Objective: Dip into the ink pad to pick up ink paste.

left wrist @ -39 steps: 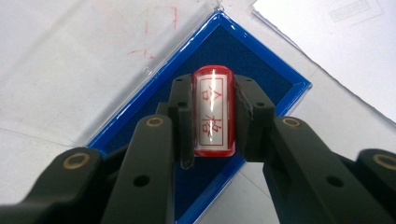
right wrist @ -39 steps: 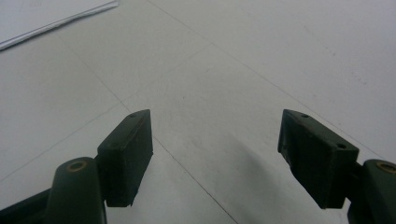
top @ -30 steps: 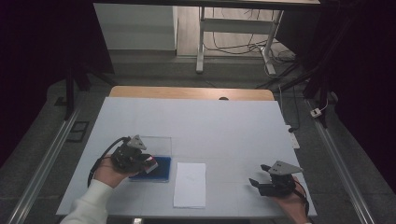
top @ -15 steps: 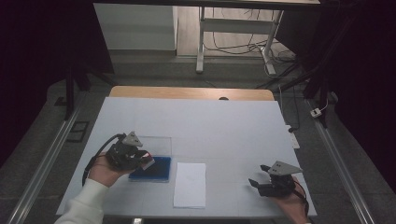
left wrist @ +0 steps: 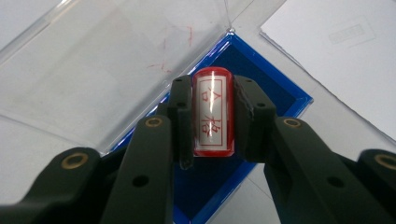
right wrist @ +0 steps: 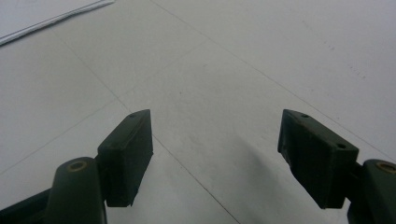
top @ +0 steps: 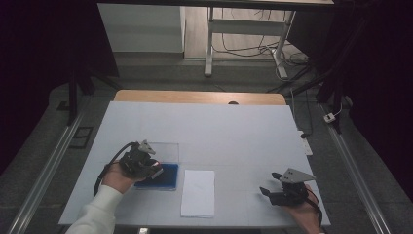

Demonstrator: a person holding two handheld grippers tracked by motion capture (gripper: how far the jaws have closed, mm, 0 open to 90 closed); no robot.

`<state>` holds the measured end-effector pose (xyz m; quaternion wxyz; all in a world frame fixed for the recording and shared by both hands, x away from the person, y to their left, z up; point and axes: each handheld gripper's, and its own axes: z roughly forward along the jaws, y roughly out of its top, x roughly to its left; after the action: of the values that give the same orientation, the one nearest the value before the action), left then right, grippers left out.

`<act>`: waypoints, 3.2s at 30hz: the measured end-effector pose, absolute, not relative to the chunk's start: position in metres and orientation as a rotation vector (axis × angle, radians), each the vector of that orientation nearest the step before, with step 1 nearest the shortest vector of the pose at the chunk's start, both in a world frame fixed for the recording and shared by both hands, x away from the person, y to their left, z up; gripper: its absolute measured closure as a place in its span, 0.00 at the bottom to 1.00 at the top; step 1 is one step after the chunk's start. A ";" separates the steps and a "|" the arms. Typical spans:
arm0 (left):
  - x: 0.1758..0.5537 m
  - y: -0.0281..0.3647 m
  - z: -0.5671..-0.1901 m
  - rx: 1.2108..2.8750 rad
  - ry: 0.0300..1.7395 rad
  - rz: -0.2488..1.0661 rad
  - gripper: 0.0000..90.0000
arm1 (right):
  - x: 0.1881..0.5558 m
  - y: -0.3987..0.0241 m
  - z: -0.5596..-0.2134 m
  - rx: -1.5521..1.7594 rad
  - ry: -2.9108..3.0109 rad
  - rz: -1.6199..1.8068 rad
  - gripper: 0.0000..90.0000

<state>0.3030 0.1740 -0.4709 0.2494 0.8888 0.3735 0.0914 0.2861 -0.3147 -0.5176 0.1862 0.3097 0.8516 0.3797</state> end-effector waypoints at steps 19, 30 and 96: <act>0.306 0.172 -0.476 2.460 1.027 0.227 0.79 | 0.286 -0.315 -0.518 0.870 2.401 1.066 0.29; 0.306 0.168 -0.480 2.479 1.033 0.236 0.79 | 0.286 -0.314 -0.517 0.864 2.402 1.055 0.29; 0.286 0.188 -0.441 2.239 0.922 0.292 0.78 | 0.286 -0.314 -0.518 0.860 2.406 1.058 0.30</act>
<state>0.2859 0.1876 -0.4409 0.3443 0.8619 0.3548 0.1123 0.2856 -0.3138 -0.5178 0.1868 0.3056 0.8547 0.3757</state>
